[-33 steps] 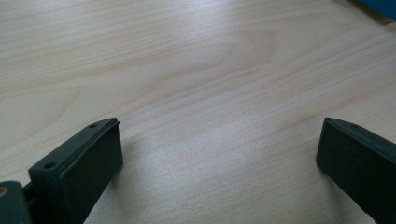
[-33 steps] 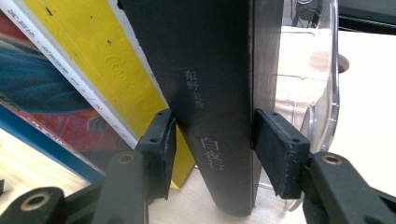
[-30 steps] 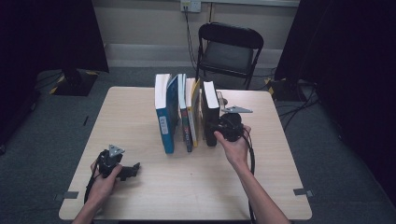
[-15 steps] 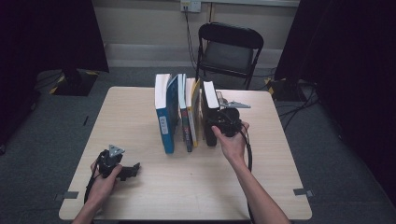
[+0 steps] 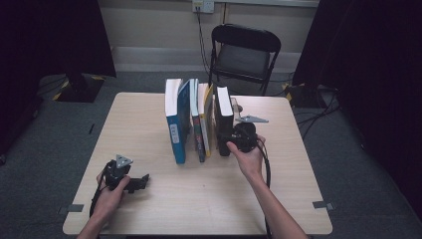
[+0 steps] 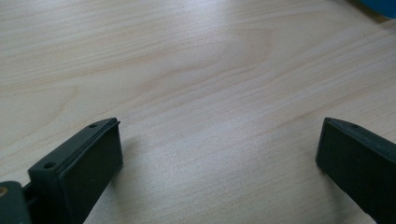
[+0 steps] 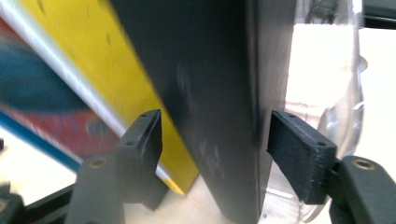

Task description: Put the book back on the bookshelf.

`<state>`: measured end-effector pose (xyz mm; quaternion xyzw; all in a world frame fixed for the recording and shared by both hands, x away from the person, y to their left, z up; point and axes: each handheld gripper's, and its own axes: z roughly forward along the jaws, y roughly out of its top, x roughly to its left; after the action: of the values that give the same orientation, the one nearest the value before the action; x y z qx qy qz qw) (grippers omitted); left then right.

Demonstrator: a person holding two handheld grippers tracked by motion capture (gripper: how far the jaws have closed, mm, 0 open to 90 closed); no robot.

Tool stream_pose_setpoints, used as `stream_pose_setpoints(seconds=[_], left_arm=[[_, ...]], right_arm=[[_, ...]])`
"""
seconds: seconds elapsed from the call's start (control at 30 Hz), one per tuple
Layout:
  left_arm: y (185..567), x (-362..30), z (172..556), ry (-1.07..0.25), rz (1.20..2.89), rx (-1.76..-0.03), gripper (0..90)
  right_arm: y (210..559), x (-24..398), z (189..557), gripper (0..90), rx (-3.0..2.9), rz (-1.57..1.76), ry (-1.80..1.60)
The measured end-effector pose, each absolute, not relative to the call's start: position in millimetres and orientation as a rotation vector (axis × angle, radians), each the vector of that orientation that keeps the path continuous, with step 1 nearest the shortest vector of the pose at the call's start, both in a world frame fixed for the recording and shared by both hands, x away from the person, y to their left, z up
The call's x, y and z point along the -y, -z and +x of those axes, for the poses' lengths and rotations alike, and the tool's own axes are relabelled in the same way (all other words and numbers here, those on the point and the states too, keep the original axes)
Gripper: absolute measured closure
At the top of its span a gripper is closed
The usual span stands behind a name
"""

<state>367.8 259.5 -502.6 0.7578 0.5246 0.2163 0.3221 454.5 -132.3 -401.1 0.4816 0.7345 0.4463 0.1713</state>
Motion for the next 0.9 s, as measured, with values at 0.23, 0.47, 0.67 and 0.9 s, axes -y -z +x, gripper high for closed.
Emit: stream_pose_setpoints(seconds=[0.23, 0.47, 0.67, 0.9], left_arm=[[502.6, -259.5, 367.9, -0.568, 1.989, -1.377, 0.0], [502.5, -259.5, 368.4, -0.565, 1.992, -1.375, 0.0], [502.5, -259.8, 368.7, -0.564, 1.995, -1.371, 0.0], [502.4, -259.9, 368.7, -0.564, 1.996, -1.37, 0.0]], right_arm=[[411.8, 132.2, 456.8, 44.5, -2.08, 1.375, -1.224], [409.9, 129.5, 452.2, 45.4, -2.072, 1.402, -1.212], [409.7, 128.4, 445.3, 45.2, -2.074, 1.404, -1.216], [410.6, 127.4, 437.8, 45.0, -2.079, 1.394, -1.22]])
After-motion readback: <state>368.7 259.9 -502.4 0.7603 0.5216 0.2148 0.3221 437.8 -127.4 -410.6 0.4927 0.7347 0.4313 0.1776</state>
